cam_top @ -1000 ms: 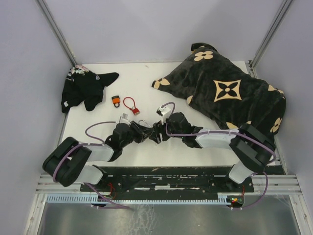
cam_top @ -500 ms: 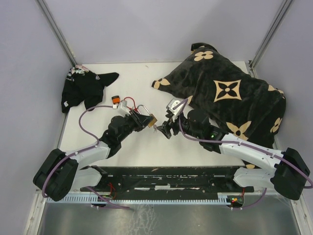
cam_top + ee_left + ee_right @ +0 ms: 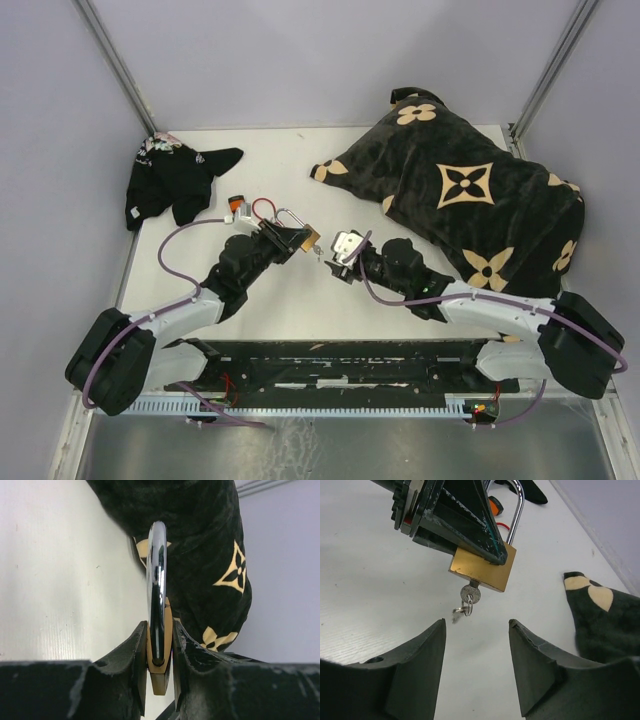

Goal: Unlock with the key

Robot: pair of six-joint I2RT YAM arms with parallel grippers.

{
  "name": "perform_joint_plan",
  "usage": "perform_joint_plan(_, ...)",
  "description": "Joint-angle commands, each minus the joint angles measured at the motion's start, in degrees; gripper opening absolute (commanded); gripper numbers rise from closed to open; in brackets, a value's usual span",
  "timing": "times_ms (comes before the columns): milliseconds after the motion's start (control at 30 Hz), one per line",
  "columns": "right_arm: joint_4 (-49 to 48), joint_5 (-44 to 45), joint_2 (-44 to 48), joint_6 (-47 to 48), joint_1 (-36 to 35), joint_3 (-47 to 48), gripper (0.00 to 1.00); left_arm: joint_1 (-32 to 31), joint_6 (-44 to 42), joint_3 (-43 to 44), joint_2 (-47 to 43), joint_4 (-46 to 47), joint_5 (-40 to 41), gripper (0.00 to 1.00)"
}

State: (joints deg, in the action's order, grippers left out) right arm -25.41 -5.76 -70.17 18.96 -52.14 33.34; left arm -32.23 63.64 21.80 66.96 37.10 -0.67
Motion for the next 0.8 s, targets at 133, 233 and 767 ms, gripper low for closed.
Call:
perform_joint_plan(133,-14.9,3.6,-7.4,4.9,-2.1,1.0,0.55,0.1,10.5,2.0,-2.2,1.2,2.2,0.03)
perform_joint_plan(233,-14.8,3.8,-9.2,5.9,-2.6,2.0,0.46,0.1,11.3,2.1,-2.4,0.7,2.4,0.03)
perform_joint_plan(767,-15.7,4.3,-13.8,8.3,-3.9,3.9,0.4,0.0,12.9,2.2,-2.1,0.0,1.8,0.03)
